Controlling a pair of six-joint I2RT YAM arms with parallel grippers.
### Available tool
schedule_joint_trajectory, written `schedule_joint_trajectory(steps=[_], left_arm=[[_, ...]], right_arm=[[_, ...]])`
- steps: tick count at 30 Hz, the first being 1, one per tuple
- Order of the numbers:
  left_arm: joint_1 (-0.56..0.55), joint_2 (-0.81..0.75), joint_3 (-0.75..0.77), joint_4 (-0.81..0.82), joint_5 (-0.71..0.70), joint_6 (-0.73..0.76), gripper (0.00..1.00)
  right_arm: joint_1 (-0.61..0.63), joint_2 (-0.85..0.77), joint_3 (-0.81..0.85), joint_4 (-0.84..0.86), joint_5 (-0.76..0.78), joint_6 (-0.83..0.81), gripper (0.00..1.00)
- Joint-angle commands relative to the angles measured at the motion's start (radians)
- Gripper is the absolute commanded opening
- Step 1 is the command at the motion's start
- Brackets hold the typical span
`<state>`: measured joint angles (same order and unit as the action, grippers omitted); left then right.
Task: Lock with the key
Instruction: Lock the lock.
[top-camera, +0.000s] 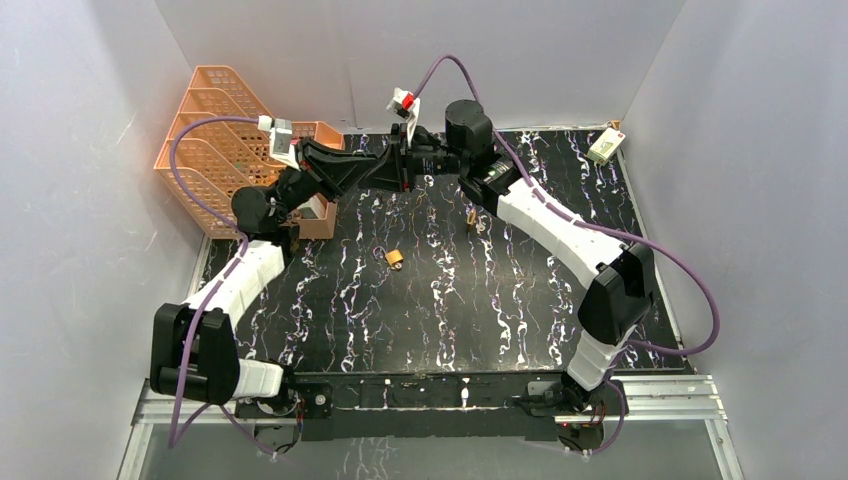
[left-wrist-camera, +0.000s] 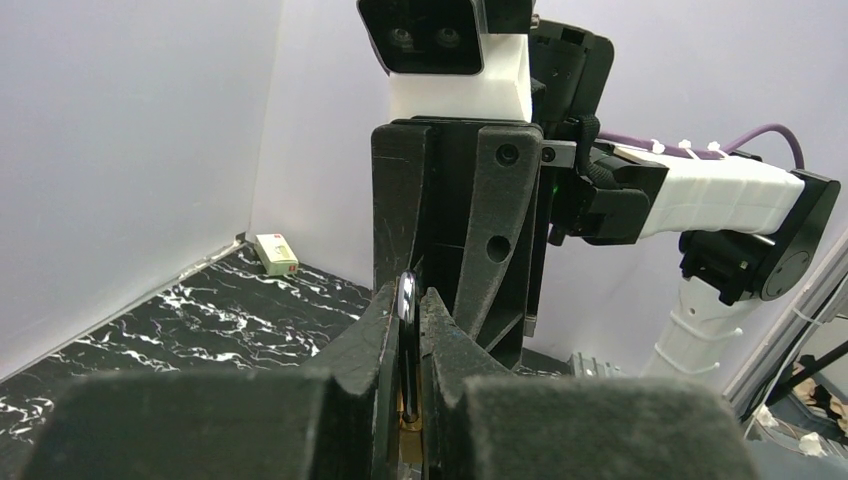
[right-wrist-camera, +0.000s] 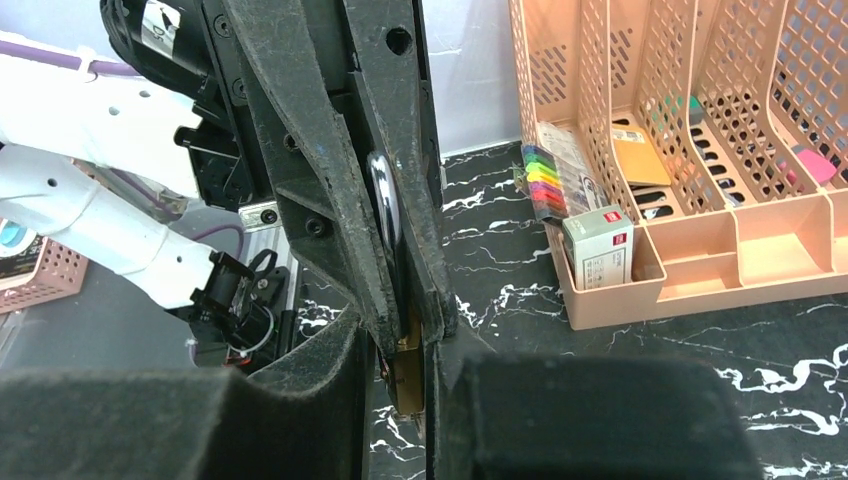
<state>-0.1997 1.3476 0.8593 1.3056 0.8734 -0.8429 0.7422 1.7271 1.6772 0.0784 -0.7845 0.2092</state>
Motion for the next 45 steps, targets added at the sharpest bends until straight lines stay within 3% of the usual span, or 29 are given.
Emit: schedule_joint_trajectory(steps=[1, 8, 11, 15, 20, 23, 28, 35, 37, 40, 45], left_arm=[[-0.074, 0.099, -0.025, -0.191, 0.177, 0.096, 0.00], [-0.095, 0.121, -0.009, -0.178, 0.177, 0.084, 0.00], [-0.094, 0.093, -0.026, -0.178, 0.153, 0.100, 0.00], [-0.086, 0.072, -0.024, -0.183, 0.101, 0.101, 0.00], [-0.079, 0.013, -0.036, -0.219, 0.008, 0.127, 0.00], [-0.078, -0.028, -0.047, -0.296, -0.114, 0.186, 0.00], [-0.082, -0.057, -0.048, -0.367, -0.204, 0.221, 0.00], [-0.085, 0.020, 0.006, -0.367, 0.036, 0.174, 0.00], [-0.085, 0.035, 0.010, -0.366, 0.039, 0.165, 0.00], [-0.085, 0.020, -0.001, -0.376, -0.021, 0.170, 0.00], [-0.084, -0.069, -0.031, -0.485, -0.219, 0.264, 0.00]], right_arm=[[0.156, -0.053, 0.047, 0.281, -0.073, 0.092, 0.00], [0.160, 0.058, 0.047, 0.646, -0.118, 0.378, 0.00], [0.161, 0.069, 0.052, 0.578, -0.128, 0.360, 0.00], [0.160, 0.011, 0.025, 0.335, -0.116, 0.179, 0.00], [0.158, -0.113, 0.004, -0.019, 0.091, -0.144, 0.00], [0.158, -0.225, -0.119, 0.063, 0.207, -0.172, 0.00], [0.158, -0.206, -0.114, 0.144, 0.157, -0.122, 0.00], [0.157, -0.088, 0.047, 0.157, 0.066, -0.097, 0.00], [0.157, -0.062, 0.070, 0.197, 0.042, -0.060, 0.00], [0.159, -0.035, 0.075, 0.236, -0.022, 0.009, 0.00], [0.156, -0.101, 0.009, 0.125, 0.017, -0.065, 0.00]])
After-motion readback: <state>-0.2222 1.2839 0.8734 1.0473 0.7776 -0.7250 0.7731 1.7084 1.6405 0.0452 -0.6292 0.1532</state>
